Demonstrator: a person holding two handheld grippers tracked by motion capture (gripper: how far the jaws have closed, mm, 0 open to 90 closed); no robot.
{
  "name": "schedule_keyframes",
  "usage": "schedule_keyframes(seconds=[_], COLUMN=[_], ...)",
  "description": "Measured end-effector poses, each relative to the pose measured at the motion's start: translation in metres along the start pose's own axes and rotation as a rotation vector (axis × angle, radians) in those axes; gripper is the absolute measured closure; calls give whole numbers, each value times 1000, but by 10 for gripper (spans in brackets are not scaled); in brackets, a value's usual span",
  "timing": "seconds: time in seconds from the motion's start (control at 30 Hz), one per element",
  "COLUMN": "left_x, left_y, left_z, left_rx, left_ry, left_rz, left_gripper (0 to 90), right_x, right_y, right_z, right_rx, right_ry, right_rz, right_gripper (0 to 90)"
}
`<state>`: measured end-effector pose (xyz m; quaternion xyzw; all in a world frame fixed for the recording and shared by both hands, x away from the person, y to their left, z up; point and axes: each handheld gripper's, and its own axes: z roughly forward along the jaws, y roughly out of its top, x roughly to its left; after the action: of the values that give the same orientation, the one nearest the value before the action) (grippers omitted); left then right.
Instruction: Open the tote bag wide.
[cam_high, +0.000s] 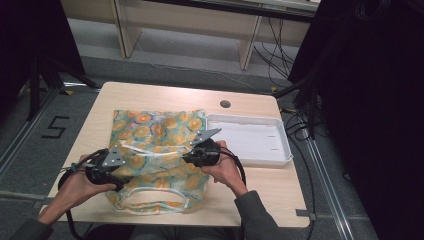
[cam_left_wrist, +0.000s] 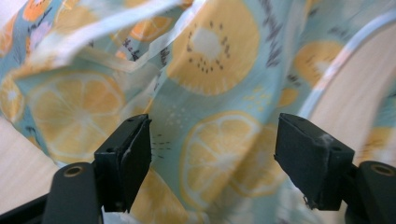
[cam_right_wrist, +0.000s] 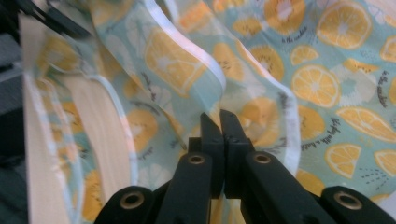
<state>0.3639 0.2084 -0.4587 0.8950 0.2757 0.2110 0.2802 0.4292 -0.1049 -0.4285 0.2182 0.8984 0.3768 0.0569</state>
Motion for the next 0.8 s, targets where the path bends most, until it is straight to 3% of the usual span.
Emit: schedule_keyframes(seconds=[0.07, 0.13, 0.17, 0.23, 0.3, 0.37, 0.47, 0.53, 0.6, 0.63, 0.7, 0.73, 0.77, 0.8], left_x=[-2, -3, -3, 0, 4, 4, 4, 7, 11, 13, 24, 29, 34, 45], left_y=[-1, -1, -1, 0, 0, 2, 3, 4, 6, 7, 12, 15, 17, 21], left_z=[9, 16, 19, 19, 11, -2, -29, -45, -54, -57, -59, -59, -58, -55], left_rx=[20, 56, 74, 84, 54, 35, 7, 16, 10, -7, -23, -23, -25, -35], left_ry=[43, 43, 50, 45, 20, -21, -108, -187, -235, -242, -264, -265, -258, -252], left_rz=[60, 98, 120, 155, 130, 116, 82, 84, 76, 48, 38, 9, -10, -11], left_gripper=[250, 288, 338, 607, 836, 888, 893, 893, 893, 893, 892, 892, 891, 890], right_x=[0, 0, 0, 0, 1, 4, 12, 21, 27, 27, 24, 20, 17, 13], right_y=[2, 3, 3, 3, 3, 2, 1, 1, 5, 9, 16, 20, 24, 27], right_z=[-4, -8, -9, -9, -10, -11, -17, -24, -29, -30, -30, -29, -27, -25], right_rx=[-16, -19, -27, -24, -16, -11, -10, -16, -19, -28, -42, -51, -63, -75], right_ry=[1, 3, 10, 15, 11, 21, 49, 81, 86, 81, 46, 31, 0, -17], right_rz=[-9, 3, -1, 1, 2, 6, -8, -42, -47, -57, -67, -84, -54, -69], right_gripper=[900, 900, 900, 900, 900, 900, 900, 900, 900, 900, 900, 900, 900, 900])
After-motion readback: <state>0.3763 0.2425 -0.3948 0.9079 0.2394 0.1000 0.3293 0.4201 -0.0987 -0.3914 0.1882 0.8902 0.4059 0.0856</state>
